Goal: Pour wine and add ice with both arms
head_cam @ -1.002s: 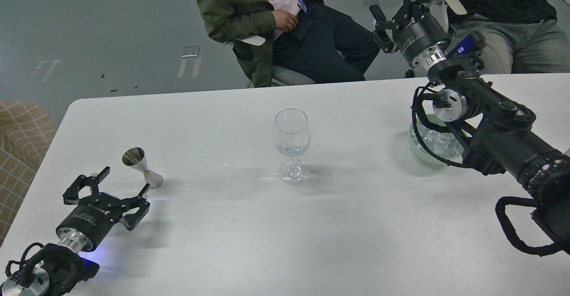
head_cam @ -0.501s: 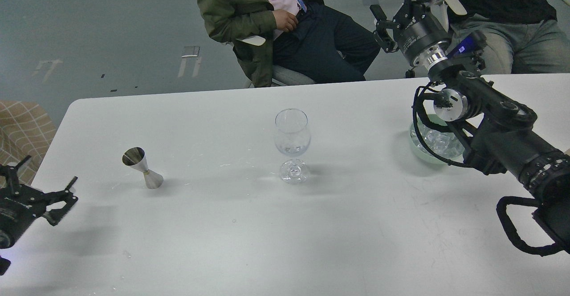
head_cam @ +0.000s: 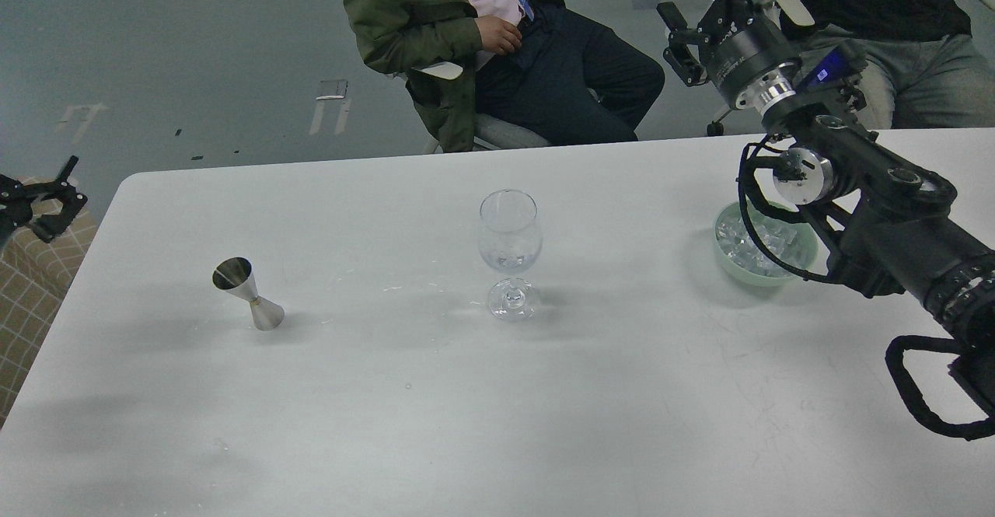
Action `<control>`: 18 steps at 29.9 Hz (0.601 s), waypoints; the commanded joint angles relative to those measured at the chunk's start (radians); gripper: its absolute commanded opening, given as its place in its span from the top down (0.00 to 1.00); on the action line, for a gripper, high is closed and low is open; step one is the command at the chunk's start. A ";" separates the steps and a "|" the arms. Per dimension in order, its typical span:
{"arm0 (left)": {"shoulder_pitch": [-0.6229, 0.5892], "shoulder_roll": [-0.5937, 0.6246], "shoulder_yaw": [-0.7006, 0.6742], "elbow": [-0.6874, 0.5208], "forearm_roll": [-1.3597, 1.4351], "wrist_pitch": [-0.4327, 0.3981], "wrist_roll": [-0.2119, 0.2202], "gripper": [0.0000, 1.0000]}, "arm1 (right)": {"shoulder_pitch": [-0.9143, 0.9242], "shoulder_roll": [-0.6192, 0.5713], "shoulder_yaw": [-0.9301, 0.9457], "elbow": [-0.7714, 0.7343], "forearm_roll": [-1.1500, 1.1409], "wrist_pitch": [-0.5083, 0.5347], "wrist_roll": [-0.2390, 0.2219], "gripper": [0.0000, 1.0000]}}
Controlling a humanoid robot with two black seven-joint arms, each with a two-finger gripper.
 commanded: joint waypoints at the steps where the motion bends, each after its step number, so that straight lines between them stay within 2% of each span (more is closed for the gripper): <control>1: -0.055 0.001 0.174 0.042 0.005 0.000 -0.128 0.02 | 0.001 -0.002 -0.004 0.000 0.000 -0.002 0.000 0.00; 2: -0.057 0.007 0.200 0.042 0.005 0.000 -0.148 0.02 | 0.001 -0.002 -0.005 0.000 0.000 -0.002 0.000 0.00; 3: -0.057 0.010 0.243 0.044 0.007 0.000 -0.188 0.02 | 0.001 -0.002 -0.005 0.000 -0.001 -0.002 0.000 0.00; 5: -0.057 0.011 0.274 0.047 0.011 0.000 -0.205 0.02 | 0.001 -0.002 -0.007 0.000 -0.001 -0.002 0.000 0.00; 9: -0.054 0.010 0.339 0.047 0.023 0.000 -0.207 0.01 | 0.003 -0.013 -0.010 0.000 -0.012 -0.002 0.000 0.00; 13: -0.057 0.002 0.340 0.041 0.016 0.000 -0.200 0.01 | 0.001 -0.019 -0.011 0.002 -0.047 -0.003 0.000 0.00; 15: -0.057 -0.002 0.339 0.039 0.019 0.000 -0.216 0.01 | 0.001 -0.025 -0.023 0.005 -0.068 -0.008 0.000 0.00; 18: -0.081 0.002 0.343 0.042 0.028 0.000 -0.207 0.01 | 0.002 -0.037 -0.056 0.017 -0.076 -0.018 0.000 0.00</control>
